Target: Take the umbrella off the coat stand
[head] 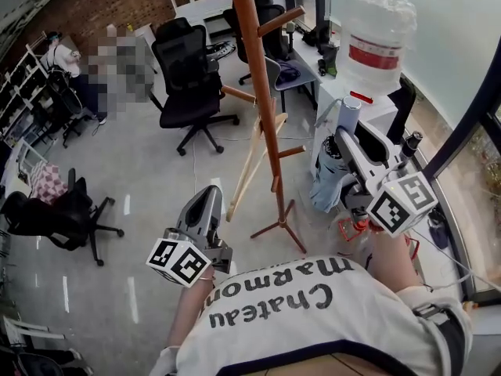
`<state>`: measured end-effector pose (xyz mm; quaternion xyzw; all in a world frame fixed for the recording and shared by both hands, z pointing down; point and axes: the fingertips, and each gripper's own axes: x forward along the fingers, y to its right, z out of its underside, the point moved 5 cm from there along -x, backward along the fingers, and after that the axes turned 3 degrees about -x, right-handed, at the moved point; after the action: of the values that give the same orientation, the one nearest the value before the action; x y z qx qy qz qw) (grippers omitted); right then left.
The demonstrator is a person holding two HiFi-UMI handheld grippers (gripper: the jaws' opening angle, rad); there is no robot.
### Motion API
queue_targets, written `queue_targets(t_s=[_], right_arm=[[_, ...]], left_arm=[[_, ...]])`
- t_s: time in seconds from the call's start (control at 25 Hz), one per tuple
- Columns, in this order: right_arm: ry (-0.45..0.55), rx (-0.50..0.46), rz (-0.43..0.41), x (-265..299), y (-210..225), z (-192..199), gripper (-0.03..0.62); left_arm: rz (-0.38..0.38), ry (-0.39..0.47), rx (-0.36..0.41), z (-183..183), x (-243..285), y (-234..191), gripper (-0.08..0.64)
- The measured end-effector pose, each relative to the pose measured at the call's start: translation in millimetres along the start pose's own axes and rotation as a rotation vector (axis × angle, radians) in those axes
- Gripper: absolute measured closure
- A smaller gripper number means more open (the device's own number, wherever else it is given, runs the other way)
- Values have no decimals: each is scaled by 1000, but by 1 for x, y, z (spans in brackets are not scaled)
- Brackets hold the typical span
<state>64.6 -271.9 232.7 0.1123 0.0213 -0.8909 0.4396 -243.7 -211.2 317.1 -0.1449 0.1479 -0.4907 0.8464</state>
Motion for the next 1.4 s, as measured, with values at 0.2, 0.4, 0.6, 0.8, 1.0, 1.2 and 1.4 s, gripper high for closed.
queue_targets(t_s=[0.2, 0.4, 0.6, 0.8, 1.0, 1.2, 1.4], right_arm=[[-23, 22, -8, -12, -35, 12, 442], [-37, 37, -25, -24, -88, 24, 442], [-31, 51, -42, -30, -106, 29, 442], [-35, 58, -66, -36, -128, 37, 440], [-52, 57, -77, -45, -164, 44, 441], [-82, 41, -98, -45, -178, 51, 440], [-111, 25, -132, -43, -192, 58, 440]], left_arm=[[26, -15, 8, -2, -19, 6, 535], [51, -23, 33, -5, -59, 8, 535], [37, -40, 50, -6, -74, 13, 535], [28, -37, 48, -4, -94, 14, 535], [27, -28, 47, -4, -131, 12, 535], [8, -21, 30, -2, -143, 7, 535], [-9, -18, 22, -1, -154, 2, 535]])
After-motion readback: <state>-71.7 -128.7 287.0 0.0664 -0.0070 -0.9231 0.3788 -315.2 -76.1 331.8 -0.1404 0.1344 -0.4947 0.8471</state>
